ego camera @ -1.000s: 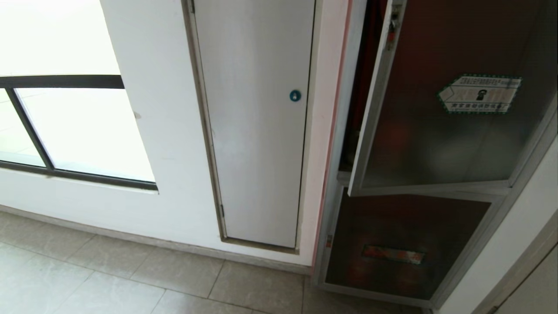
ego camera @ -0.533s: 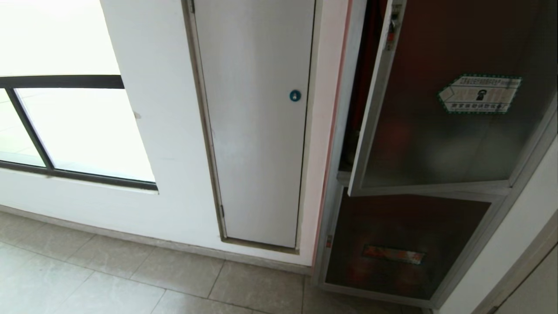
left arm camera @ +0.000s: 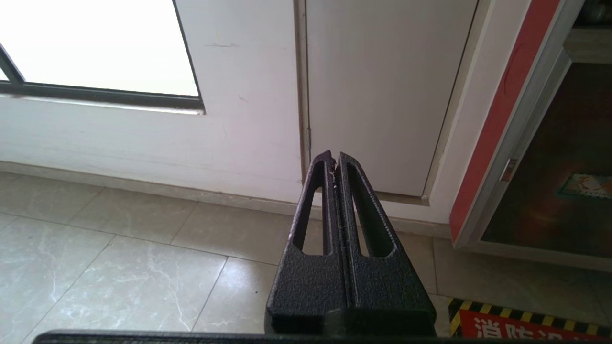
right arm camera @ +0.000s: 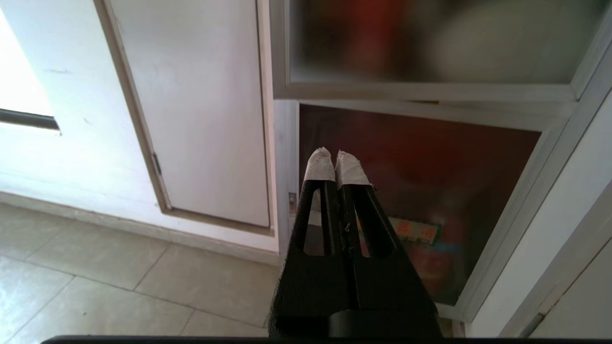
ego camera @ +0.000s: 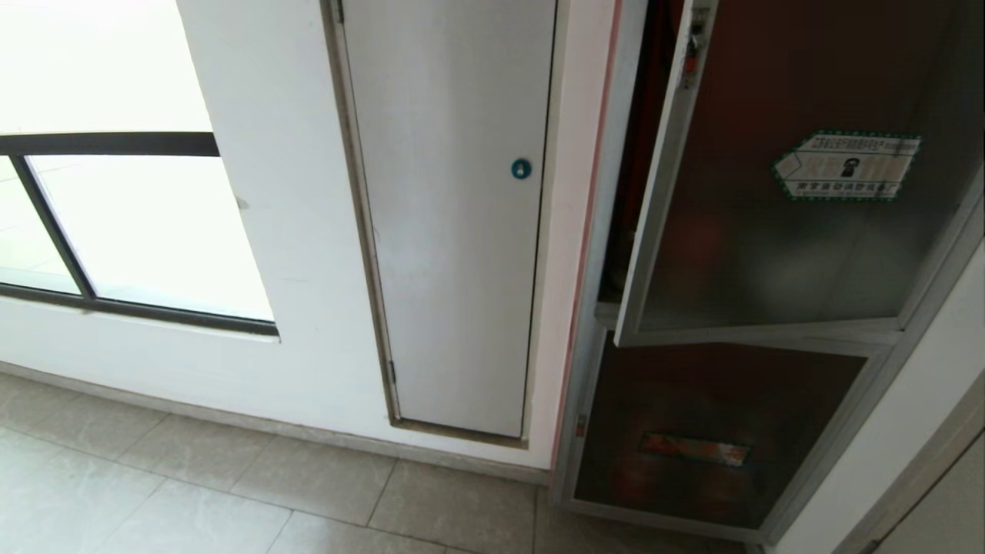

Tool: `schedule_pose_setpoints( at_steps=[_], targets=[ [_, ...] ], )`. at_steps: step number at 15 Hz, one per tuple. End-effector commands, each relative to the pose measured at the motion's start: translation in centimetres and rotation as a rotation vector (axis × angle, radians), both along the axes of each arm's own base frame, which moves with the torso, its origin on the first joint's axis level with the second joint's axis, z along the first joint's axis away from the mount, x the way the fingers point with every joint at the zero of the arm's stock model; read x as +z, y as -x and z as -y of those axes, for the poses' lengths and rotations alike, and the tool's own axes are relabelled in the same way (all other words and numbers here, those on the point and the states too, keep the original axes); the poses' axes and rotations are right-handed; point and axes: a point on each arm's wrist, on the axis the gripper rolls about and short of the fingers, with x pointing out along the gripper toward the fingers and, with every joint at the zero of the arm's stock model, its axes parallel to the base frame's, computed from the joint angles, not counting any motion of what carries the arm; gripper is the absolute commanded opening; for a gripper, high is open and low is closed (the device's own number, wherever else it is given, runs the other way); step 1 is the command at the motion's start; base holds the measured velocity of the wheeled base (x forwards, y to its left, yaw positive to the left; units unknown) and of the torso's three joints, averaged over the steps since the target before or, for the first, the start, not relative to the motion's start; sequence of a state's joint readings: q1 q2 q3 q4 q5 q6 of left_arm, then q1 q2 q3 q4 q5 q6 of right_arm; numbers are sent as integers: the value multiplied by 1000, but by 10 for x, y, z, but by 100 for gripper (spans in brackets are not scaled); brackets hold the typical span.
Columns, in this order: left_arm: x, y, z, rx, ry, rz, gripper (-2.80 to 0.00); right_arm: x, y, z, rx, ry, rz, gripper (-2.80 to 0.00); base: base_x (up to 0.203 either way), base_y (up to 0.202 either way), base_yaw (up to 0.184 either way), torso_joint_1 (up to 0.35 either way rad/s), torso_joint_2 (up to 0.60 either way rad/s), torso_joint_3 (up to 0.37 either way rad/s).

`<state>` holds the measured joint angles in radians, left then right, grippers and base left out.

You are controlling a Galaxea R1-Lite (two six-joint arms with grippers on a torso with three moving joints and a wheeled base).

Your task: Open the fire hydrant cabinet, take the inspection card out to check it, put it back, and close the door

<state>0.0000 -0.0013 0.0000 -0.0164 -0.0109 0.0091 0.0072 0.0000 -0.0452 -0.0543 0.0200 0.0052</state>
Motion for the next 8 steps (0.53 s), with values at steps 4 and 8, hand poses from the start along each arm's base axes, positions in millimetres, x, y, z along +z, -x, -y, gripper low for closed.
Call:
schedule_pose_setpoints(
  at_steps=[4,8],
  targets=[
    [-2,-1,0,0,0,-7,-280,-18,-4,0,-3,13,-99,-280,0,0,0,0,0,0],
    [-2,-1,0,0,0,-7,-280,-18,-4,0,-3,12,-99,-280,0,0,0,0,0,0]
  ],
)
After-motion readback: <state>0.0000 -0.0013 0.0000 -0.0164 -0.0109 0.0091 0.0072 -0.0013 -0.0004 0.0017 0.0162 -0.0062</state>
